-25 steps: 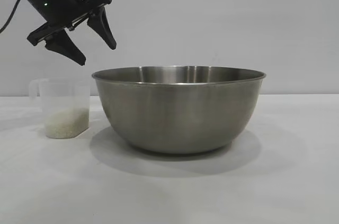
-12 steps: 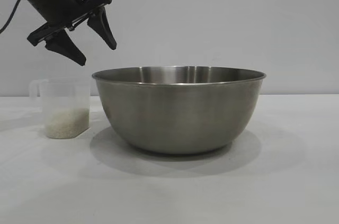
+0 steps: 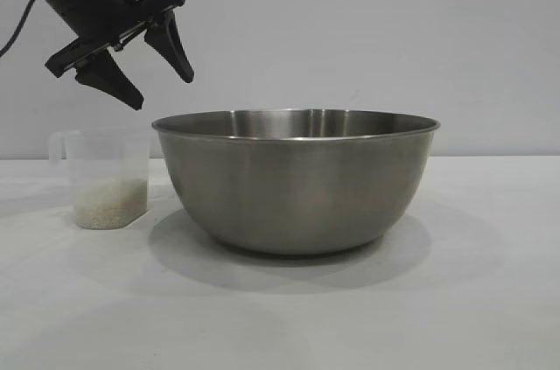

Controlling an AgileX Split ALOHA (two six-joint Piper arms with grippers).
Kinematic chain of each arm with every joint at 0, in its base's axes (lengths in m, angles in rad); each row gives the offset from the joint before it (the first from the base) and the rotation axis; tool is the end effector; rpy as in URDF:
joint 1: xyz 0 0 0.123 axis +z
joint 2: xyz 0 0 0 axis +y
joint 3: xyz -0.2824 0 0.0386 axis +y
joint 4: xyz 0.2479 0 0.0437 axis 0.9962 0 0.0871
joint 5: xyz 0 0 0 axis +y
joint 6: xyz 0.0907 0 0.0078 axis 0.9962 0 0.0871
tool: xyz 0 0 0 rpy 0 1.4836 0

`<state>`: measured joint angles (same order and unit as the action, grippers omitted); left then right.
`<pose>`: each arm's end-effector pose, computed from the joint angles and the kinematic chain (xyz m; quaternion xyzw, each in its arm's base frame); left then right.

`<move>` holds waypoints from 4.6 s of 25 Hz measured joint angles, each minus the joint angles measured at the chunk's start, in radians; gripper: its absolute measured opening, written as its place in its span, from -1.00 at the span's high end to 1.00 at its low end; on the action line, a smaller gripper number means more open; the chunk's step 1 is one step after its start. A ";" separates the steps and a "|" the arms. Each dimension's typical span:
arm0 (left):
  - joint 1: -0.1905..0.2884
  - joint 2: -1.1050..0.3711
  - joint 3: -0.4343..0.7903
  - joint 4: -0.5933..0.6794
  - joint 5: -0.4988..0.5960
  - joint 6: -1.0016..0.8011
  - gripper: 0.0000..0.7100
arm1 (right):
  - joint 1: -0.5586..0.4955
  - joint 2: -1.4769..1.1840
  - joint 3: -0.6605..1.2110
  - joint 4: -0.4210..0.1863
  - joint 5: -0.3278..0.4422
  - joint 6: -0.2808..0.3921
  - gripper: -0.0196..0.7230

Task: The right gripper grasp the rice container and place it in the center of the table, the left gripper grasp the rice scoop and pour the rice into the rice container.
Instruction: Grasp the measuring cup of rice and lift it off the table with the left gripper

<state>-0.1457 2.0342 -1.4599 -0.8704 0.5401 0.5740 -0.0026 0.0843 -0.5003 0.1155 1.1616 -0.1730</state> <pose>0.4375 -0.1005 0.1971 0.0361 0.9197 -0.2472 0.3029 0.0026 0.0096 0.2701 -0.0790 0.8928 0.0189 0.4432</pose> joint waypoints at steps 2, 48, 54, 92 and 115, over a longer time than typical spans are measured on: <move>0.000 0.000 0.000 0.000 0.002 0.000 -0.30 | 0.000 -0.002 0.007 -0.009 -0.010 0.000 -0.55; 0.000 -0.191 -0.008 0.450 0.271 -0.157 -0.30 | 0.000 -0.002 0.010 -0.007 -0.018 0.034 -0.55; 0.000 -0.252 -0.008 0.591 0.476 -0.290 -0.30 | 0.000 -0.002 0.010 -0.007 -0.018 0.034 -0.55; -0.060 -0.913 1.183 0.600 -0.745 -0.439 -0.15 | 0.000 -0.002 0.010 -0.009 -0.020 0.034 -0.55; -0.135 -0.388 1.404 0.862 -1.674 -0.550 0.00 | -0.002 -0.002 0.010 -0.009 -0.020 0.034 -0.55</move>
<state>-0.2805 1.6461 -0.0557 -0.0082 -1.1336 0.0237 -0.0043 0.0826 -0.4898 0.1061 1.1416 -0.1389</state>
